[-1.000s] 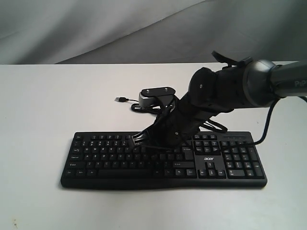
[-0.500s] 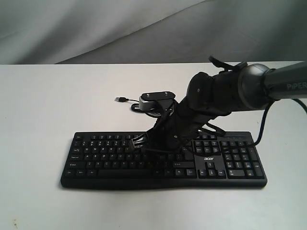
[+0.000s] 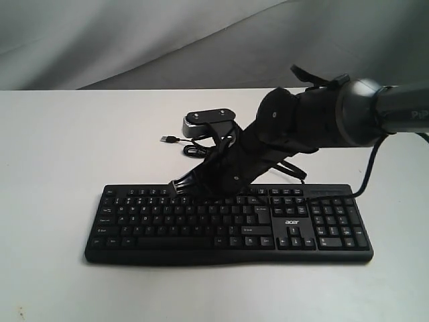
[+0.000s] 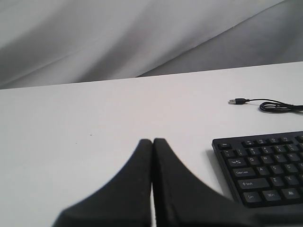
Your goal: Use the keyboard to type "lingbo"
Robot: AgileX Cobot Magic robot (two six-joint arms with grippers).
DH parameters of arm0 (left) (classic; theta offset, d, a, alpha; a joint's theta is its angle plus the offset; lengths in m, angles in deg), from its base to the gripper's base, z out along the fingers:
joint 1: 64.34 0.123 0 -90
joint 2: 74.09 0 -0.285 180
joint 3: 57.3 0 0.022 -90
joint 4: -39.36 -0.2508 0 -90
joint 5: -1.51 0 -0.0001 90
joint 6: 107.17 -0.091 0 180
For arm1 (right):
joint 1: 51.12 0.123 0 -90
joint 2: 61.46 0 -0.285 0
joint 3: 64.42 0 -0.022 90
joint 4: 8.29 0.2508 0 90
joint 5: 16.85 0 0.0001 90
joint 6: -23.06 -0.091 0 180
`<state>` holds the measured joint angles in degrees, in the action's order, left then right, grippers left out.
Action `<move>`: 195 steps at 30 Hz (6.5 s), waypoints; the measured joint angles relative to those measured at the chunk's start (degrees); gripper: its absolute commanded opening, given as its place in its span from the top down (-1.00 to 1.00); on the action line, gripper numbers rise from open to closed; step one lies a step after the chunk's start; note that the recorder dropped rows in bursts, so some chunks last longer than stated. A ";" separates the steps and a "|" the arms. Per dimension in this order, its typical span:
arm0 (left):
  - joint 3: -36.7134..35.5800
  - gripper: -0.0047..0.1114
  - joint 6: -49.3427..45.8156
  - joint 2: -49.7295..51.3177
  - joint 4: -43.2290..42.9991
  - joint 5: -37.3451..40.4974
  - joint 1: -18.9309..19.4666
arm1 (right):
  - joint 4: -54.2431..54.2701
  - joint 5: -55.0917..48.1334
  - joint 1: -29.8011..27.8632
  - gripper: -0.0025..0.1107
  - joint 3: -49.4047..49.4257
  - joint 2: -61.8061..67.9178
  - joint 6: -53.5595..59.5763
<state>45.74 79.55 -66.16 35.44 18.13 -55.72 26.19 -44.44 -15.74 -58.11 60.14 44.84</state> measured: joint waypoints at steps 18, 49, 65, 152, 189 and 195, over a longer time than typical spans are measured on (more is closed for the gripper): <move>0.00 0.91 0.00 0.00 0.00 0.00 0.00 | -2.32 -2.13 -0.01 0.96 -2.85 3.97 -3.25; 0.00 0.91 0.00 0.00 0.00 0.00 0.00 | -1.95 -0.88 -0.01 0.96 -2.85 5.14 -3.14; 0.00 0.91 0.00 0.00 0.00 0.00 0.00 | -1.91 -1.02 4.60 0.96 -2.85 0.79 -2.06; 0.00 0.91 0.00 0.00 0.00 0.00 0.00 | 0.42 0.39 6.08 0.96 -4.86 3.40 0.71; 0.00 0.91 0.00 0.00 0.00 0.00 0.00 | 6.98 4.20 6.28 0.96 -4.86 7.58 8.43; 0.00 0.91 0.00 0.00 0.00 0.00 0.00 | 7.40 4.24 6.28 0.96 -4.86 8.31 8.53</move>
<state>45.74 79.55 -66.16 35.44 18.13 -55.72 33.59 -40.19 -9.45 -62.98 68.45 53.37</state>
